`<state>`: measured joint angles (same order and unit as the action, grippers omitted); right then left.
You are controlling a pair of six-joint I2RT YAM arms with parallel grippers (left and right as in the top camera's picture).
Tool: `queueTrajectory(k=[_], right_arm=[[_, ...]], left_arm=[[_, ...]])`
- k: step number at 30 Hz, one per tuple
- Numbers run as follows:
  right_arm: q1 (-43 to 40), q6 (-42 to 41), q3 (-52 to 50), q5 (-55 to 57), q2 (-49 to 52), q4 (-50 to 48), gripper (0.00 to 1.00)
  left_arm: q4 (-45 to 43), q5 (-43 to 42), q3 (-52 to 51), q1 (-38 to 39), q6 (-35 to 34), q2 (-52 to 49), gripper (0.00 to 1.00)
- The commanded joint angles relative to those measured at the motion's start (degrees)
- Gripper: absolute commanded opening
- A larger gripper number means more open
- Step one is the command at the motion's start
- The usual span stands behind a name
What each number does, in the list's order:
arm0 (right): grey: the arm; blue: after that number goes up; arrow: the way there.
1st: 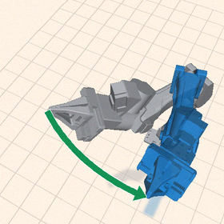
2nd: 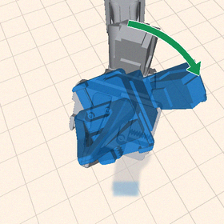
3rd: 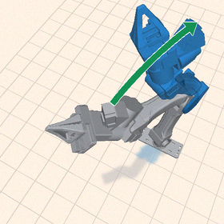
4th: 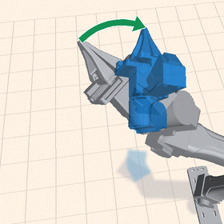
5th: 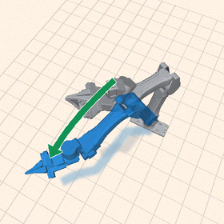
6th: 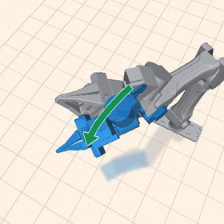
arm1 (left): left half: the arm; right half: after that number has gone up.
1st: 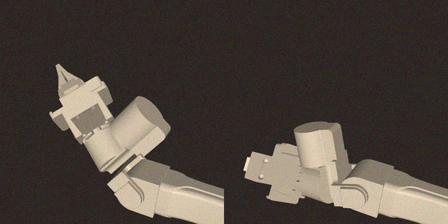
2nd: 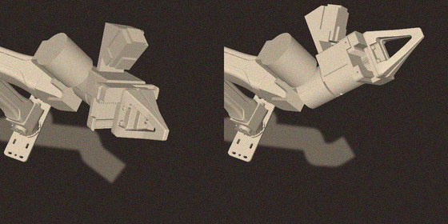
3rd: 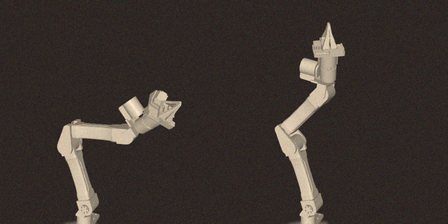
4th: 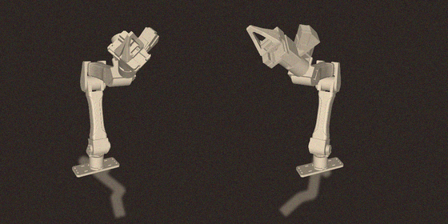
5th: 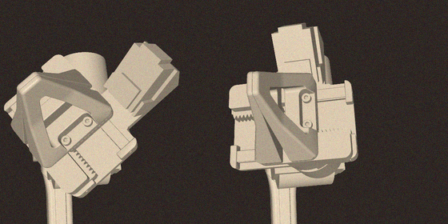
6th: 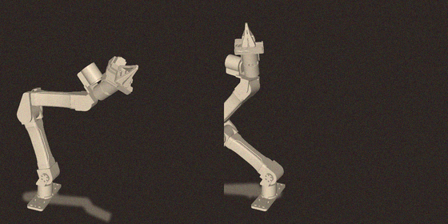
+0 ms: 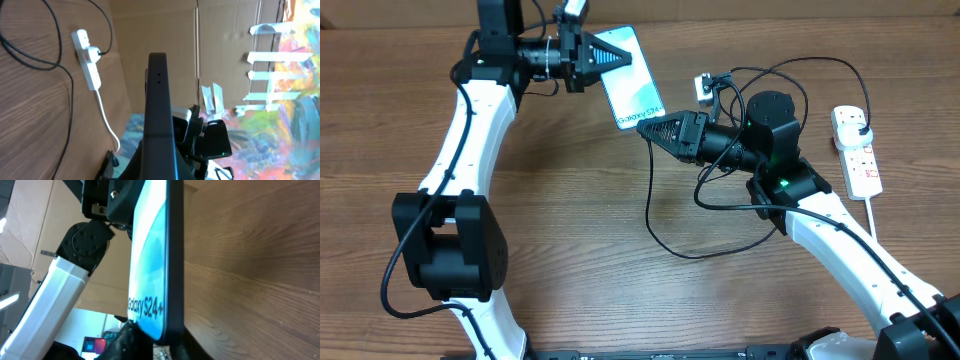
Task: Plug charger to phone and switch on socket
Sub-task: 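Push the plug up into the phone's bottom port with the right gripper, then open the right gripper and lower the phone with the left gripper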
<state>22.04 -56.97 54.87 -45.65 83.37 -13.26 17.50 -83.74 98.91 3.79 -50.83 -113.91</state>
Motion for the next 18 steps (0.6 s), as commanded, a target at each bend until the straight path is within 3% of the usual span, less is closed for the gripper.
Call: queueTrajectory(k=[1, 14, 18], right_arm=[[-0.9, 0.2, 0.6, 3.3, 1.2, 0.1, 0.26], [-0.9, 0.2, 0.6, 3.4, 1.2, 0.1, 0.7], [-0.9, 0.4, 0.6, 3.3, 1.2, 0.1, 0.75]], left_arm=[[0.1, -6.7, 0.2, -0.2, -0.6, 0.4, 0.04], [3.0, -0.7, 0.2, -1.6, 9.9, 0.0, 0.04], [10.1, 5.5, 0.2, -1.6, 15.0, -0.1, 0.04]])
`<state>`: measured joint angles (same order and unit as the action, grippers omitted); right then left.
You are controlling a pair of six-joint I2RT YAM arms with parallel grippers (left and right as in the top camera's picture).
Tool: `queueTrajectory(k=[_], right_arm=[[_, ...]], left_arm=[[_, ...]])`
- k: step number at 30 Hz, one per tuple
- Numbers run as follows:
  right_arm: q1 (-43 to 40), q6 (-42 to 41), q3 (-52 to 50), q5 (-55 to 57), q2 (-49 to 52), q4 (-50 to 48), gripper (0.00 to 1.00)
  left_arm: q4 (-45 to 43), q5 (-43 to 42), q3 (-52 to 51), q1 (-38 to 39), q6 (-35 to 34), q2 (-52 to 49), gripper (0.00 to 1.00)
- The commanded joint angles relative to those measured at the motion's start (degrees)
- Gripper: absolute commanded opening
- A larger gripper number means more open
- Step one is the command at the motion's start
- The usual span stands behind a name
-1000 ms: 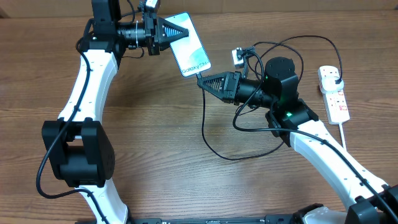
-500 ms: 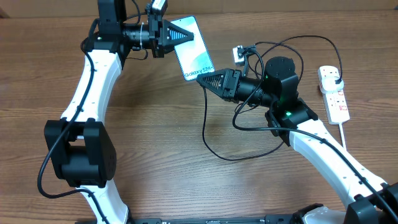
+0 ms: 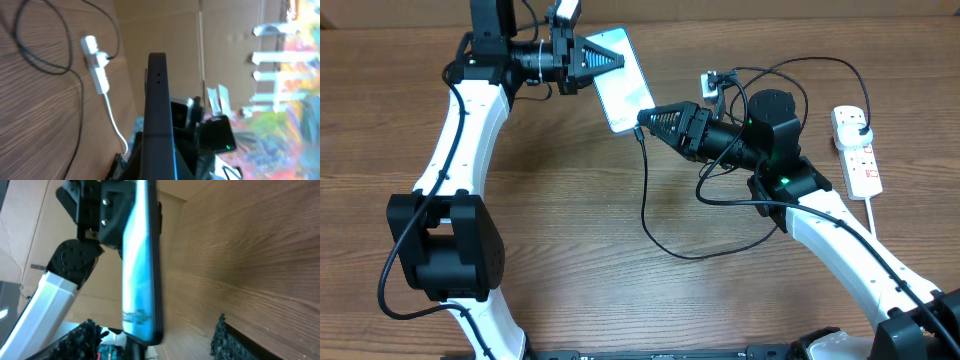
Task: Plug charger to phone and switch on socket
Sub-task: 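Open the right gripper and lower the phone with the left gripper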
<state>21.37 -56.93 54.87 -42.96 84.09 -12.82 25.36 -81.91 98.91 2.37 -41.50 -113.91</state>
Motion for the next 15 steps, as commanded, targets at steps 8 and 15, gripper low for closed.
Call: queueTrajectory(k=[8, 15], right_arm=[[-0.2, 2.5, 0.6, 0.9, 0.4, 3.5, 0.78], [-0.2, 6.2, 0.6, 0.9, 0.5, 9.1, 0.8]], left_arm=[[21.2, 20.4, 0.2, -0.2, 15.3, -0.1, 0.04], [27.4, 29.7, 0.2, -0.2, 22.2, -0.1, 0.04]])
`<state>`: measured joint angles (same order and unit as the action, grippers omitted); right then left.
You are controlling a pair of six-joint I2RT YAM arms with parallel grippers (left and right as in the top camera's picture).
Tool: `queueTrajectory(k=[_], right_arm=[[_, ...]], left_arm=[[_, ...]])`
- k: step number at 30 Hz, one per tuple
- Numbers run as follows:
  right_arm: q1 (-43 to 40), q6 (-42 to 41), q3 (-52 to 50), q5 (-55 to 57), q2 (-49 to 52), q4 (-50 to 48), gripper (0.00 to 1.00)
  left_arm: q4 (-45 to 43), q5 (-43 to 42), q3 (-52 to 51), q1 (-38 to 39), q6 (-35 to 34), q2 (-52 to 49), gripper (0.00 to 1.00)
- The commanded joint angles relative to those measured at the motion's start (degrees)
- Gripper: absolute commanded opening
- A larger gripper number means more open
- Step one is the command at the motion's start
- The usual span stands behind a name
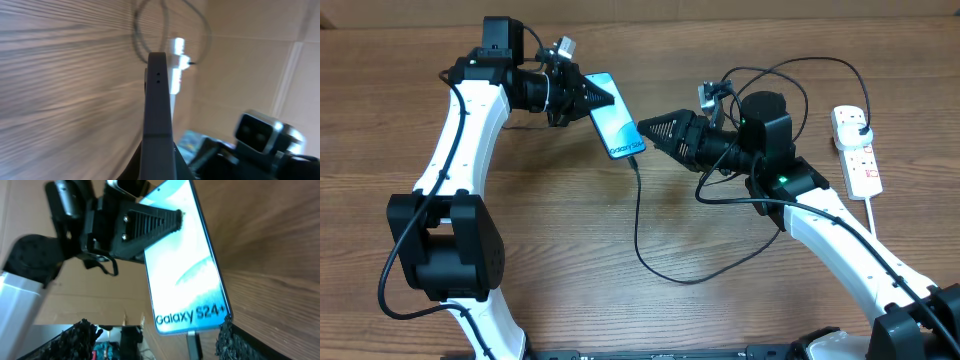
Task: Plug charger to phone and switch on socket
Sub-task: 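Open the right gripper and lower the phone with the left gripper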
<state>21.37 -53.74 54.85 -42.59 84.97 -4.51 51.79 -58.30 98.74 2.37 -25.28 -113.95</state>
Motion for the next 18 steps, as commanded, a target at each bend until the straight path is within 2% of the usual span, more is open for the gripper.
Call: queueTrajectory(k=[1, 7, 18], right_arm=[[-0.2, 3.2, 0.7, 0.7, -0.4, 1.5, 0.8], [-0.2, 5.4, 0.7, 2.1, -0.4, 5.4, 0.81], [-0.2, 9.1, 0.7, 2.4, -0.4, 10.5, 0.81]], left_arm=[[1.6, 7.5, 0.3, -0.2, 6.3, -0.1, 0.04], [5.1, 15.0, 0.3, -0.2, 11.3, -0.2, 0.04], [12.5, 11.7, 0.3, -0.1, 21.5, -5.0, 0.04]])
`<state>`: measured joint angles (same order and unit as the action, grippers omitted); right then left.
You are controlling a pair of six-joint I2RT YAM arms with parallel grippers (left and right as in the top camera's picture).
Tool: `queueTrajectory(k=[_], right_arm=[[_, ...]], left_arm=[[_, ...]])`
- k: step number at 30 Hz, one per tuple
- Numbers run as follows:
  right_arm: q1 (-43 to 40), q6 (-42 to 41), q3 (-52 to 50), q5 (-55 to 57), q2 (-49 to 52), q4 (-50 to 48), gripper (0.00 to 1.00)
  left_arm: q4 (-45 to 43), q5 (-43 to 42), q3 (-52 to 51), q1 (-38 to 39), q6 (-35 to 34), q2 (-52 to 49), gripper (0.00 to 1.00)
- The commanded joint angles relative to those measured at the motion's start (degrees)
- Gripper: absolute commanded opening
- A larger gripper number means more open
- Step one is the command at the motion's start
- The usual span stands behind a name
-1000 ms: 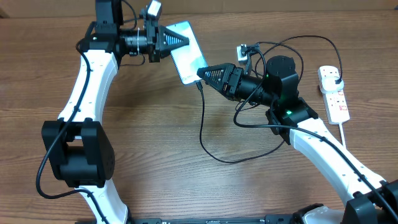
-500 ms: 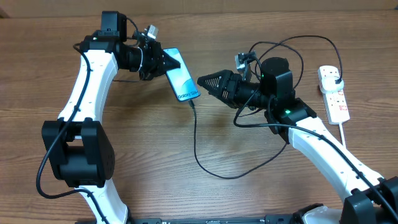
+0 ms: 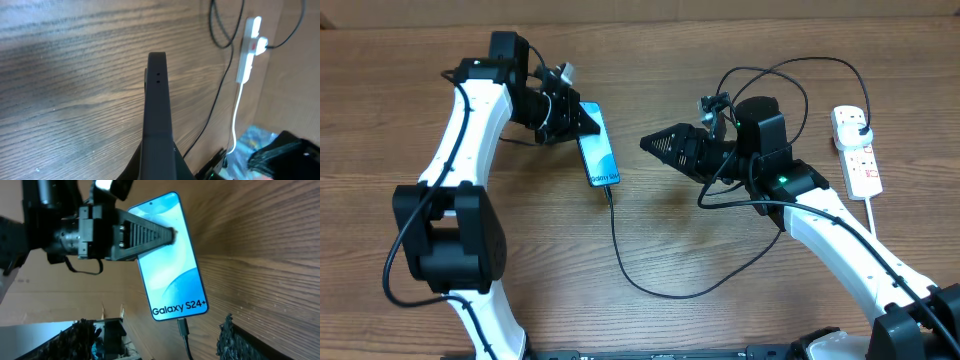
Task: Plug charger to phone and switch on socket
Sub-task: 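Open the right gripper and lower the phone with the left gripper, then lay the phone flat on the table with the left gripper and release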
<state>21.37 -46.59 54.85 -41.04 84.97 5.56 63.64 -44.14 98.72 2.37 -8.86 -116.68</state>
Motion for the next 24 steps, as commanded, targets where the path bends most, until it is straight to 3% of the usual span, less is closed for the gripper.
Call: queueTrajectory(k=[1, 24], right_arm=[[-0.2, 2.0, 0.7, 1.1, -0.4, 1.0, 0.81], [-0.2, 3.3, 0.6, 1.2, -0.4, 3.2, 0.81]], left_arm=[[0.7, -2.5, 0.4, -0.1, 5.1, -3.1, 0.04], [-5.4, -2.0, 0.4, 0.0, 3.8, -14.0, 0.04]])
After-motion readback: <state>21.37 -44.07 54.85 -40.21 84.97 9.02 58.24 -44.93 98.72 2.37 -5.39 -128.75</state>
